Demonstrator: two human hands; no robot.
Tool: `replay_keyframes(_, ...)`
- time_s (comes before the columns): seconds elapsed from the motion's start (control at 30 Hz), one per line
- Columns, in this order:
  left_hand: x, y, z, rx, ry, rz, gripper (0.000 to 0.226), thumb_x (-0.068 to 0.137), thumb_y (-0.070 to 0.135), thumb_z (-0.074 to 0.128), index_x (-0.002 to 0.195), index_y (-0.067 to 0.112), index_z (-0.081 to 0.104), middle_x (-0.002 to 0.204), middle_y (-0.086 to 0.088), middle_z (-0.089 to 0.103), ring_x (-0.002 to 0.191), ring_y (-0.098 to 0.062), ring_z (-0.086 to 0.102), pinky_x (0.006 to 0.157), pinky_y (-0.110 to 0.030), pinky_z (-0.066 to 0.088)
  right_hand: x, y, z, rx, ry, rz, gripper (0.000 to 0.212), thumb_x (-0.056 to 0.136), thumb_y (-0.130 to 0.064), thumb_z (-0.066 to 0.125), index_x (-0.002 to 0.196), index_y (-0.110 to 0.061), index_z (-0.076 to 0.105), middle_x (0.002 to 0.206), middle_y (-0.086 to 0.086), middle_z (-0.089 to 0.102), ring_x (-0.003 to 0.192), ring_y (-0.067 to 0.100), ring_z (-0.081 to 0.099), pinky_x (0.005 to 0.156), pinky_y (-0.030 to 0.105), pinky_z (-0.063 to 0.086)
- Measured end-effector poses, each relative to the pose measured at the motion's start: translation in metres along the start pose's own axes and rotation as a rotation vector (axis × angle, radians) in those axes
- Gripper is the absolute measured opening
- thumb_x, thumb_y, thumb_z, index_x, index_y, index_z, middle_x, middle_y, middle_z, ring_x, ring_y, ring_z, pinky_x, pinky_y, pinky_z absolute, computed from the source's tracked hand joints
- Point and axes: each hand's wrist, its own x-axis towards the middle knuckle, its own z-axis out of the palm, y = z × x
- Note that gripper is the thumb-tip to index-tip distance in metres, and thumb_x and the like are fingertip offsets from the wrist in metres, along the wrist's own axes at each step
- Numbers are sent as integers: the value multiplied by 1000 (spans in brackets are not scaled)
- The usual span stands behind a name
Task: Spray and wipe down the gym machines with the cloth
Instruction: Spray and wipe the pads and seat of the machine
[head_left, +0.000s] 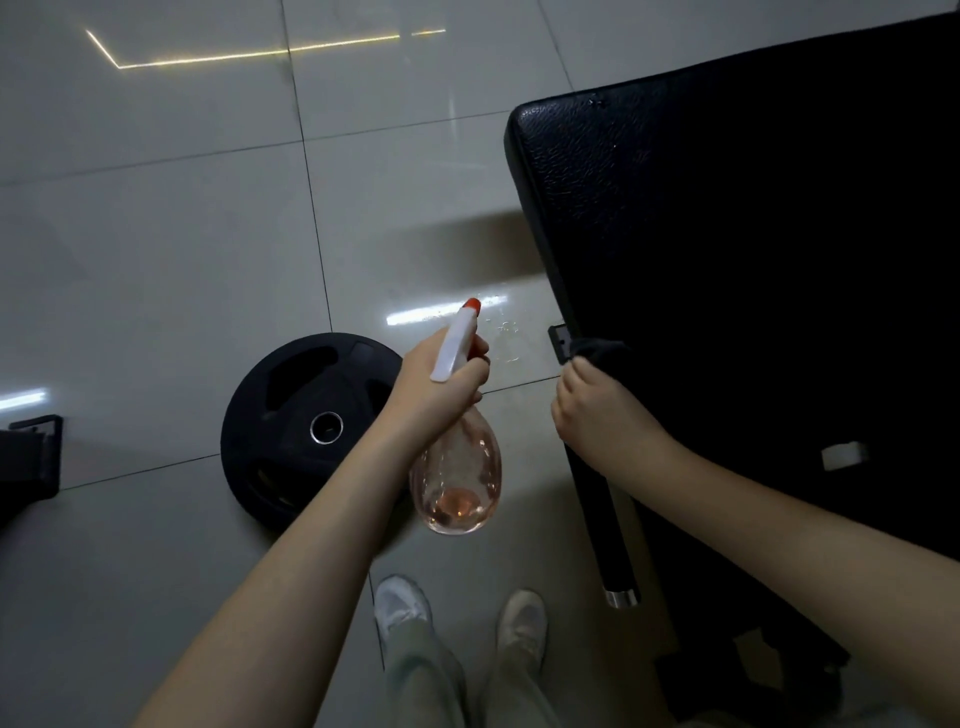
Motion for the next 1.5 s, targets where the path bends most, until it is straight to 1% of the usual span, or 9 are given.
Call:
replay_keyframes(0.13, -2, -1, 0, -40, -27, -38, 9, 87, 3, 52, 95, 3, 57, 97, -16, 61, 100, -35, 61, 84, -49, 56, -11, 0, 0, 171, 31, 32, 23, 90, -15, 50, 108, -6, 61, 100, 10, 61, 96, 29, 53, 97, 39, 39)
replay_keyframes(0.27, 2, 6, 1, -37, -41, -2, 9, 88, 5, 53, 96, 7, 57, 100, -16, 62, 99, -32, 61, 83, -47, 57, 10, 34, -2, 247, 405, 228, 8, 72, -11, 59, 76, -11, 67, 73, 5, 60, 74, 24, 56, 78, 35, 34)
replay_keyframes(0.43, 9, 14, -2, -59, -27, 35, 15, 87, 9, 52, 99, 1, 55, 102, -21, 61, 100, -38, 59, 84, -50, 56, 29, 63, 12, 289, 578, 290, 27, 83, -11, 49, 102, -3, 67, 117, 15, 61, 121, 34, 50, 109, 49, 22)
replay_keyframes(0.57, 15, 20, -7, -62, -57, 33, 16, 81, 17, 54, 95, 15, 58, 104, -14, 63, 102, -31, 61, 86, -50, 55, 6, 47, 22, 487, 717, 257, 34, 84, -6, 39, 101, -2, 68, 112, 15, 64, 114, 30, 47, 95, 42, 35)
replay_keyframes(0.67, 19, 29, -11, -67, -116, 22, 24, 74, 23, 52, 97, 20, 58, 108, -10, 64, 106, -28, 61, 89, -50, 54, 12, 64, 14, 688, 905, 502, 30, 81, -4, 48, 105, -1, 67, 112, 18, 64, 108, 30, 44, 86, 41, 36)
replay_keyframes(0.87, 41, 43, -14, -221, -110, -67, 19, 70, 18, 55, 88, 19, 58, 89, -5, 62, 95, -26, 65, 86, -53, 55, 45, 97, 11, 1049, 855, 1010, 46, 89, -19, 41, 129, -2, 55, 133, 18, 53, 122, 39, 46, 102, 48, 37)
replay_keyframes(0.97, 49, 51, -12, -275, -116, -55, 28, 78, 11, 53, 90, 36, 54, 83, -4, 59, 86, -24, 59, 86, -54, 55, 43, 90, 17, 1015, 773, 979, 50, 91, -28, 38, 136, -10, 49, 142, 13, 46, 130, 35, 39, 107, 49, 27)
replay_keyframes(1.2, 58, 57, -18, -265, -99, -25, 25, 66, 14, 49, 90, 20, 55, 89, -6, 59, 89, -20, 62, 85, -49, 56, 34, 111, 9, 880, 875, 881, 39, 84, -10, 51, 122, -10, 62, 113, 22, 58, 94, 43, 52, 74, 45, 48)
replay_keyframes(1.5, 53, 53, -32, -242, -147, -15, 29, 68, 18, 52, 96, 16, 58, 94, -5, 63, 100, -30, 61, 88, -48, 55, 71, 155, -23, 984, 846, 756, 35, 89, -15, 53, 123, -5, 56, 122, 13, 60, 115, 35, 46, 93, 33, 34)
